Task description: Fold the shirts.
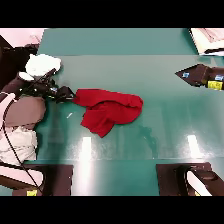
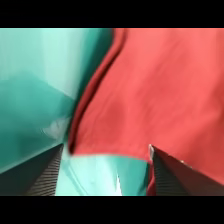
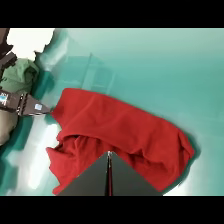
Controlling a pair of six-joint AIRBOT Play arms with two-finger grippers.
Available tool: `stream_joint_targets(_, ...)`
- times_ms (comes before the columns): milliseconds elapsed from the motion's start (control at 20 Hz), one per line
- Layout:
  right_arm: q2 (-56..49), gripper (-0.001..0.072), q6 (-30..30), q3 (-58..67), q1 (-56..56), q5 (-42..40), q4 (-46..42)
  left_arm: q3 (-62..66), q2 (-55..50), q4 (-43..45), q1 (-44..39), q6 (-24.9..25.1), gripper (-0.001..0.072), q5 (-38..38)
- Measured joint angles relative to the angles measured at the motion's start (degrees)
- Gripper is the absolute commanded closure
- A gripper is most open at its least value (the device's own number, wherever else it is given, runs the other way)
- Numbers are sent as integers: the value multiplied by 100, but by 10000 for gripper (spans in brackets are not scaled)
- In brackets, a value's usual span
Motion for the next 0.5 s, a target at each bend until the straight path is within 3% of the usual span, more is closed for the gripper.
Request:
stream_joint_targets(50, -4, 696, 4, 0, 0, 2, 0, 2, -13, 0, -79, 24, 72, 74)
stream_joint_targets(100, -9, 696, 4, 0, 0, 7, 0, 2, -24, 4, -153, 37, 158, 155)
stream_joint_targets(150, -11, 696, 4, 0, 0, 9, 0, -4, -42, 44, -214, 39, 481, 247)
stream_joint_targets(200, -11, 696, 7, 0, 0, 15, 0, -24, -68, 72, -251, 39, 685, 330)
stream_joint_targets(500, -15, 696, 258, -378, 181, 354, -431, 549, -2, 94, -348, 31, 685, -120)
